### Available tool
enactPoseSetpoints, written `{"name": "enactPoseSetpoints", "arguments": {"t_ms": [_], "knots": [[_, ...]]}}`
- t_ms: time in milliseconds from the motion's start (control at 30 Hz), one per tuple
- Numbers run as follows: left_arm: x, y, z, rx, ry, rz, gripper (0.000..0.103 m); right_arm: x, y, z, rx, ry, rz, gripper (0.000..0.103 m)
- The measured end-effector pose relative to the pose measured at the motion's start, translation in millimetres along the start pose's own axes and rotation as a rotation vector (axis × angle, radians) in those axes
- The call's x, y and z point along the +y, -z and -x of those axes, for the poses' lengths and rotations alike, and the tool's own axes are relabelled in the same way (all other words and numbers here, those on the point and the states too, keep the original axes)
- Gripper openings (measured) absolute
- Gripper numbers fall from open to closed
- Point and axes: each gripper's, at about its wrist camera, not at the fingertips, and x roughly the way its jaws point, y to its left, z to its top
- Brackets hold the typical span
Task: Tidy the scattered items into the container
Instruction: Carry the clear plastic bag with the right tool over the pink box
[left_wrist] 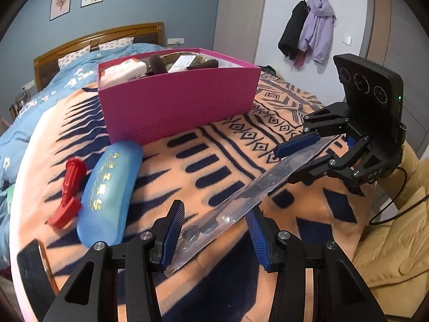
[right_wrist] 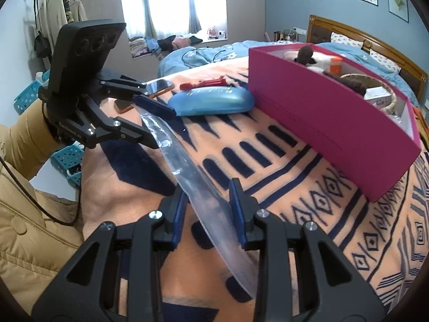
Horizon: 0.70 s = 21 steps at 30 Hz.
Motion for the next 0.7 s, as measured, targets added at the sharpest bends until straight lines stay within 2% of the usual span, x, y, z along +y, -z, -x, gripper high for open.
{"name": "enactPoseSetpoints", "arguments": {"t_ms": [267, 700], "knots": [[-1.4, -10.3, -6.6, 0.008, 0.007, -0.010, 0.048, -7.6, -0.2, 7.0, -0.013, 0.024, -0.004, 0.032], [-3.0, -53.1, -6.1, -0.050, 0.010, -0.030, 0.048, -26.0, -13.4, 35.3, -0.080, 0.111, -0.006, 0.032]]}}
